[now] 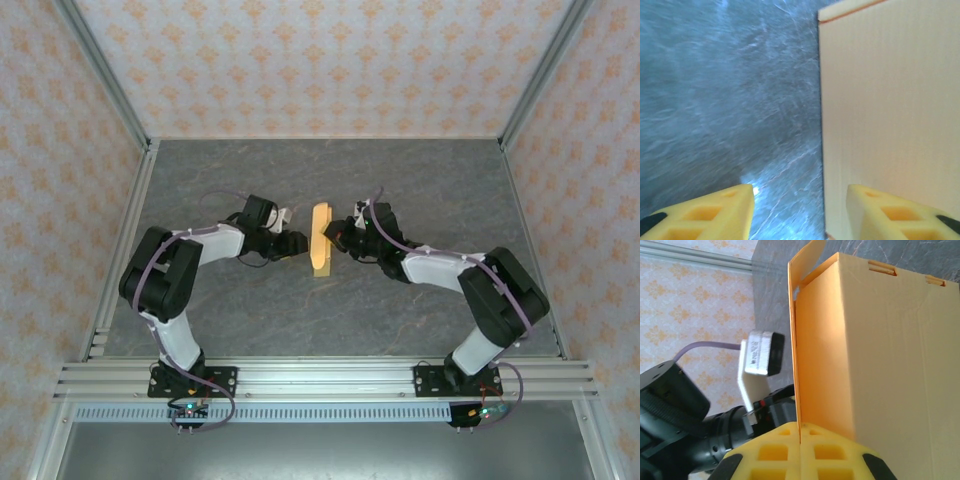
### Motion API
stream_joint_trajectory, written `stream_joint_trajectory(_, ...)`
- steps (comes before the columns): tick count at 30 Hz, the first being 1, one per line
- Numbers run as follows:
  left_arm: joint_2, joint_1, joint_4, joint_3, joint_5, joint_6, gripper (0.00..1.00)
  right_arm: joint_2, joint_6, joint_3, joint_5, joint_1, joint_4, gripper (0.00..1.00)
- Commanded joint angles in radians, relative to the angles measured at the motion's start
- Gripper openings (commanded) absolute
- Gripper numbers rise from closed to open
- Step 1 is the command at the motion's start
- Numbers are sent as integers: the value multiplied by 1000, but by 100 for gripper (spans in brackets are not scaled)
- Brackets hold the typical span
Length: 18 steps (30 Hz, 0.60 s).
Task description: Fold the paper box
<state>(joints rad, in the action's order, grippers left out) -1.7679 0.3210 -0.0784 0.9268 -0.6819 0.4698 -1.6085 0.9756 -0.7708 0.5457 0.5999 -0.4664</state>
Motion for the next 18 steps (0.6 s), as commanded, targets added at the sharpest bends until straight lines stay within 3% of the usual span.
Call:
stream_joint_trajectory(1, 108, 0, -72, -29, 147, -21, 56, 9, -34, -16, -47, 7, 110, 0)
stream_joint_trajectory(8, 328, 79, -79, -126, 342, -7, 63, 7, -32, -15, -59, 11, 113, 0)
stream_joint_trajectory(13, 538, 276, -93, -202, 573, 5, 74, 11, -37, -16, -65, 11, 124, 0)
stream_joint_trajectory(18, 632, 445, -31, -289, 775, 29, 84, 7, -38, -21, -68, 11, 132, 0)
